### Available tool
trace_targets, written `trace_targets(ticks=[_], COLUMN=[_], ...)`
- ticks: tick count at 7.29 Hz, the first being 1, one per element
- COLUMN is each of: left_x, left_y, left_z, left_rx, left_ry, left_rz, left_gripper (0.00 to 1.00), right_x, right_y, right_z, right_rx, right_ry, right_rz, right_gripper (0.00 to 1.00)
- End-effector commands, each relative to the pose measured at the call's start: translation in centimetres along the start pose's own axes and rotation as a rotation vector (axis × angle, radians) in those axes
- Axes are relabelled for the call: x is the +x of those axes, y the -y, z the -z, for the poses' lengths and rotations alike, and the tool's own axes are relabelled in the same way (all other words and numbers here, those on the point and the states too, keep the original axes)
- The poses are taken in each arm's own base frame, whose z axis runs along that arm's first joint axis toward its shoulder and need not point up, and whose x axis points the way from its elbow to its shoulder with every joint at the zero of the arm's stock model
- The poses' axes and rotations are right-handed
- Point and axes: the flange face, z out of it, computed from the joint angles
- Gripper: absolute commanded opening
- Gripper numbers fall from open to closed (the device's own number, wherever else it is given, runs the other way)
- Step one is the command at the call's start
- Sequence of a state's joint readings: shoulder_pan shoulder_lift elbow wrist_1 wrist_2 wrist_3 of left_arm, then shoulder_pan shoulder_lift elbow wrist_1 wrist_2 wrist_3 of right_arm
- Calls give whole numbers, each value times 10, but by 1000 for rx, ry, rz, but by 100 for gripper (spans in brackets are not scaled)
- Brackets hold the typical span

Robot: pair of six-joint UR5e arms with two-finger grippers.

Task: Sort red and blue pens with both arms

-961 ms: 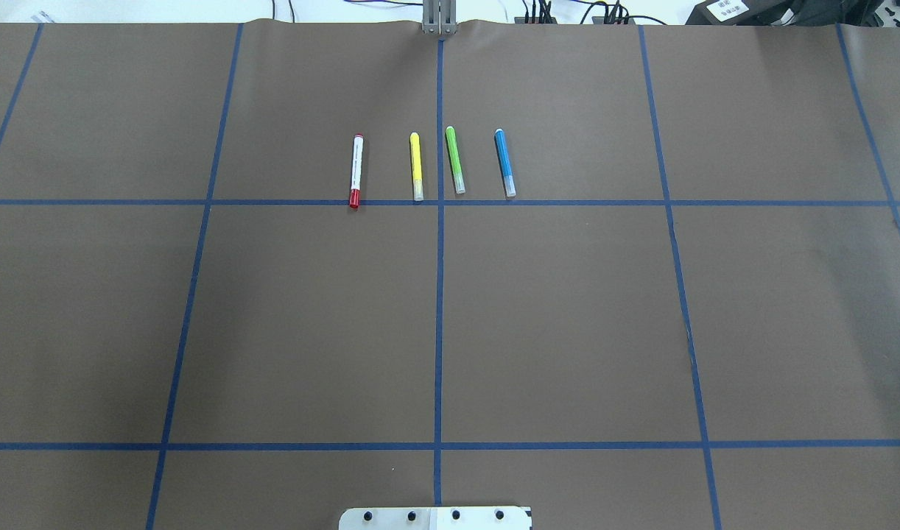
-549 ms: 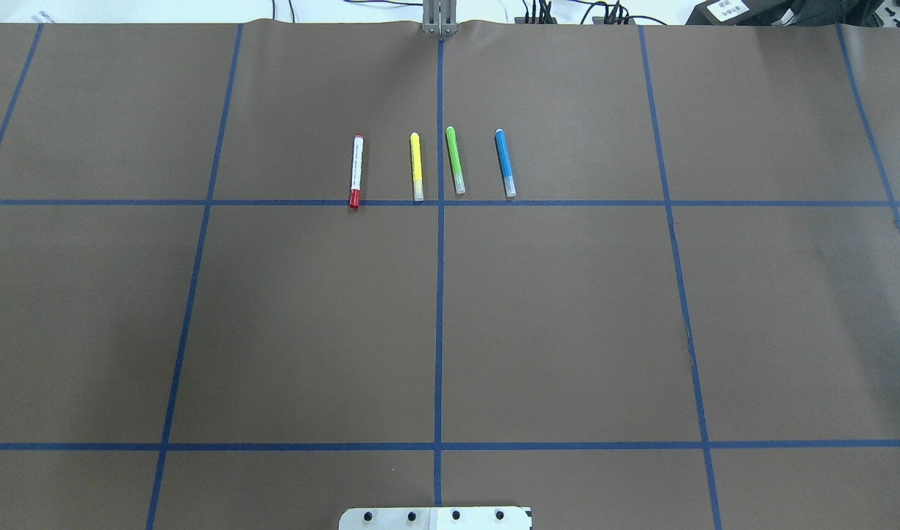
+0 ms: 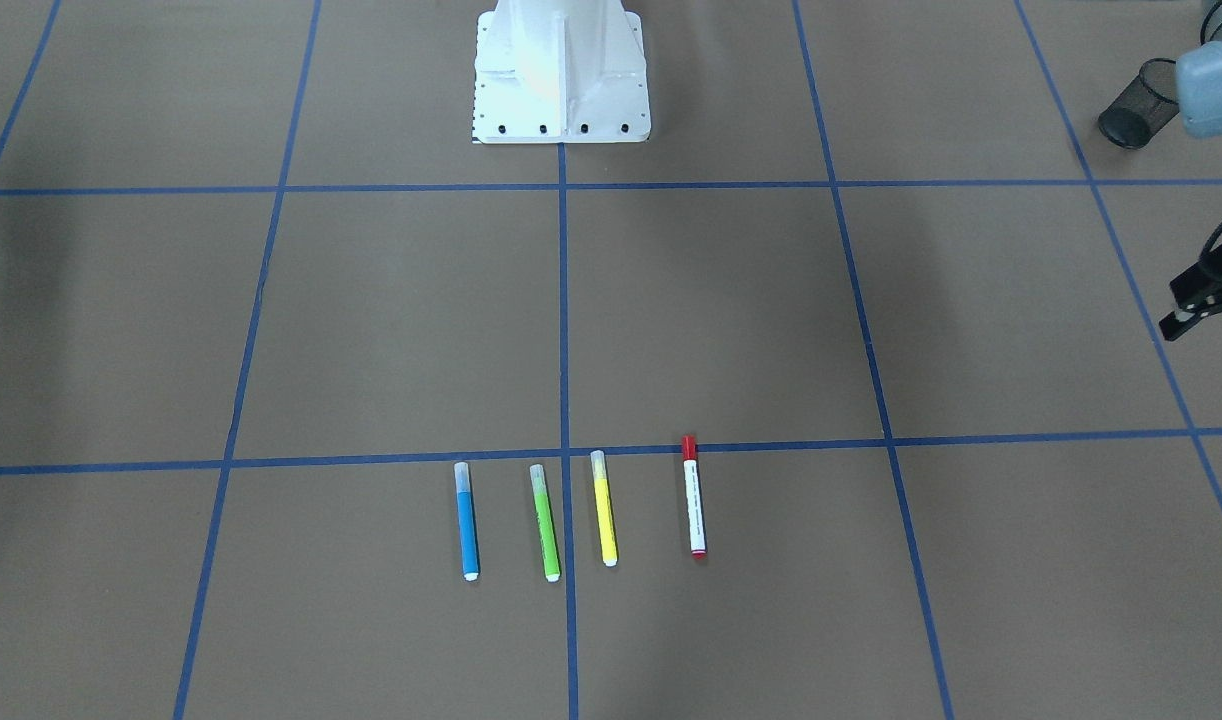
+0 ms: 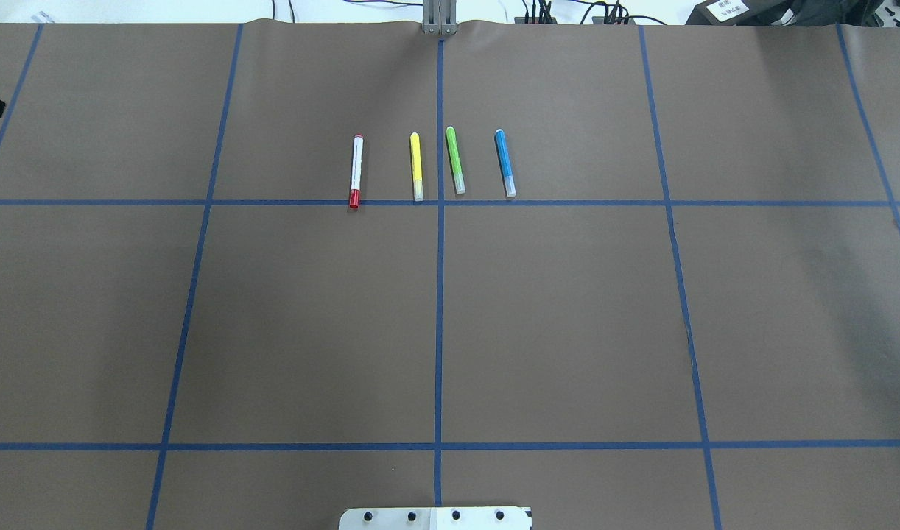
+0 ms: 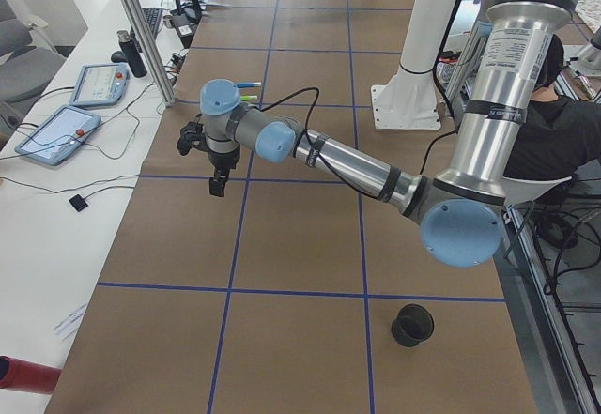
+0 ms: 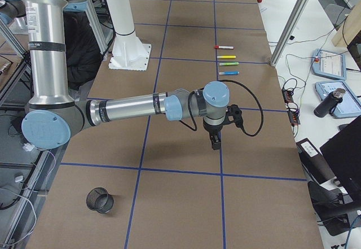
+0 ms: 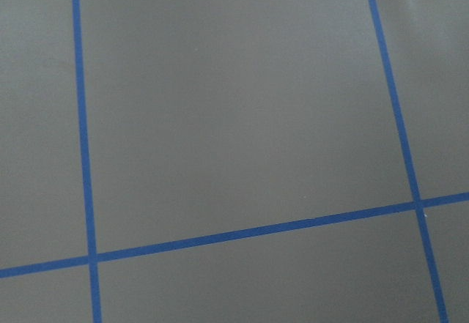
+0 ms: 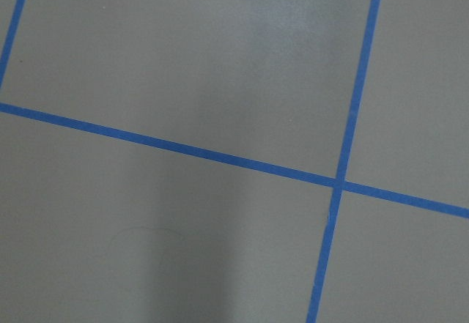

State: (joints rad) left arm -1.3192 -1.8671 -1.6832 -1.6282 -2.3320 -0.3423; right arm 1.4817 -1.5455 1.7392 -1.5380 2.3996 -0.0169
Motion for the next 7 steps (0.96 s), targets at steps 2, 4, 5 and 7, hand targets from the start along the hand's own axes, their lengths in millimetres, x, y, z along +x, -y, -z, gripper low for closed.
trace_targets(ticks=[2, 4, 5, 7], left_x=[105, 188, 249, 344], left_y=[66, 88, 96, 108], left_z=[-58, -79, -97, -136], left_rx=[-88, -117, -141, -153], left_ry=[-17, -45, -41, 8], left_rz=[14, 90, 133, 152], left_gripper=[100, 100, 100, 100], right_x=[-3, -3, -8, -35], right_y=[0, -2, 0, 15], right_z=[-8, -10, -13, -23], right_rx=[-15, -5, -10, -23], right_ry=[11, 16, 18, 28], right_rz=[10, 24, 18, -31], right_gripper=[100, 100, 100, 100])
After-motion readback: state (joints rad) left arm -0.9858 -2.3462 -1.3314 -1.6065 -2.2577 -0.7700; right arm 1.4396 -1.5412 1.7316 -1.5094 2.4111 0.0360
